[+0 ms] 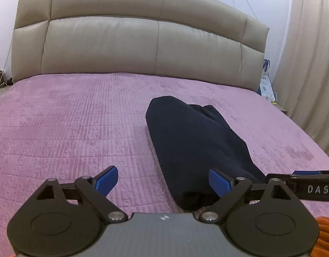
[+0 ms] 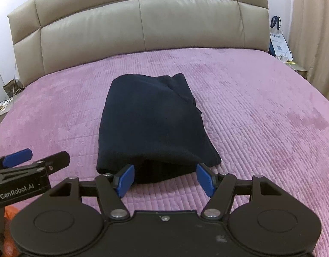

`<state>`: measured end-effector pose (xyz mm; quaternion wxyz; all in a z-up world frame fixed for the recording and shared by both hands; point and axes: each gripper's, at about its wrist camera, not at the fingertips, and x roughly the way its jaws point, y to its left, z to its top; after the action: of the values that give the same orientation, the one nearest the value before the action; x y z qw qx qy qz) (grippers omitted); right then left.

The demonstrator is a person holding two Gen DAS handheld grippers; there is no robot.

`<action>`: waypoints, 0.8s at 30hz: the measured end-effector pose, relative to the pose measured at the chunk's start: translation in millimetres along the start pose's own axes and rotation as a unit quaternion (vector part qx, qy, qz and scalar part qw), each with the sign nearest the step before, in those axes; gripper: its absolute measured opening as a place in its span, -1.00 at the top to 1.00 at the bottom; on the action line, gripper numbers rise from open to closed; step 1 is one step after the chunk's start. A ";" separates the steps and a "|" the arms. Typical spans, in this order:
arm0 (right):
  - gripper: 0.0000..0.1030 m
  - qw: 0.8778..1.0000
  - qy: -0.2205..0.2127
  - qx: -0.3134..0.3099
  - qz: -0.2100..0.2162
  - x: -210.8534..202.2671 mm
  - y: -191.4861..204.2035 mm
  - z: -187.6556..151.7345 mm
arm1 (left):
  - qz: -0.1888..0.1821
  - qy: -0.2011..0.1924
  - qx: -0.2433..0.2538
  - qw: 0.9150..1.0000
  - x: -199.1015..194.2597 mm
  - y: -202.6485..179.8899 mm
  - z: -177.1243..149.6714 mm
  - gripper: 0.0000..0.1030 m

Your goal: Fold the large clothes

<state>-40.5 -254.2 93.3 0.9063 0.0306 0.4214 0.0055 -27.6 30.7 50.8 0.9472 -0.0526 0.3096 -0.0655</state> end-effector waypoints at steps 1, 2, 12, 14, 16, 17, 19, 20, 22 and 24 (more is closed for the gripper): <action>-0.50 1.000 0.001 -0.001 0.000 0.8 -0.7 -0.7 | 0.002 0.001 0.004 1.000 0.3 -1.7 -0.6 -0.82; -0.50 1.000 0.001 0.000 0.000 0.9 -1.2 -0.8 | 0.003 0.001 0.009 1.000 0.5 -3.5 -1.3 -0.82; -0.50 1.000 0.013 0.014 0.006 8.3 -6.9 -3.3 | 0.015 0.007 0.037 0.999 3.2 -9.5 -4.6 -0.82; -0.50 1.000 0.016 0.015 0.008 9.8 -7.3 -3.3 | 0.016 0.008 0.039 0.999 3.7 -9.4 -5.1 -0.83; -0.50 1.000 0.020 0.018 0.010 12.0 -8.5 -3.1 | 0.018 0.013 0.041 0.999 6.0 -9.3 -5.2 -0.83; -0.50 0.999 0.022 0.021 0.010 13.1 -7.9 -3.6 | 0.019 0.015 0.041 0.999 6.9 -9.6 -5.2 -0.83; -0.50 0.999 0.025 0.026 0.012 14.7 -9.1 -3.5 | 0.019 0.017 0.041 0.999 7.3 -10.1 -5.6 -0.83; -0.50 0.999 0.026 0.027 0.012 15.4 -9.3 -3.6 | 0.019 0.017 0.042 0.999 7.4 -10.3 -5.7 -0.84; -0.50 0.999 0.027 0.029 0.012 16.4 -9.4 -3.7 | 0.019 0.017 0.043 0.999 7.3 -9.5 -5.5 -0.84; -0.50 0.999 0.029 0.028 0.013 17.3 -9.1 -3.7 | 0.019 0.019 0.043 0.999 7.7 -9.2 -5.4 -0.84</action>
<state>-32.4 -262.5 77.2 0.8925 0.0616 0.4467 0.0063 -25.5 20.1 43.3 0.9436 -0.0052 0.3252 -0.0620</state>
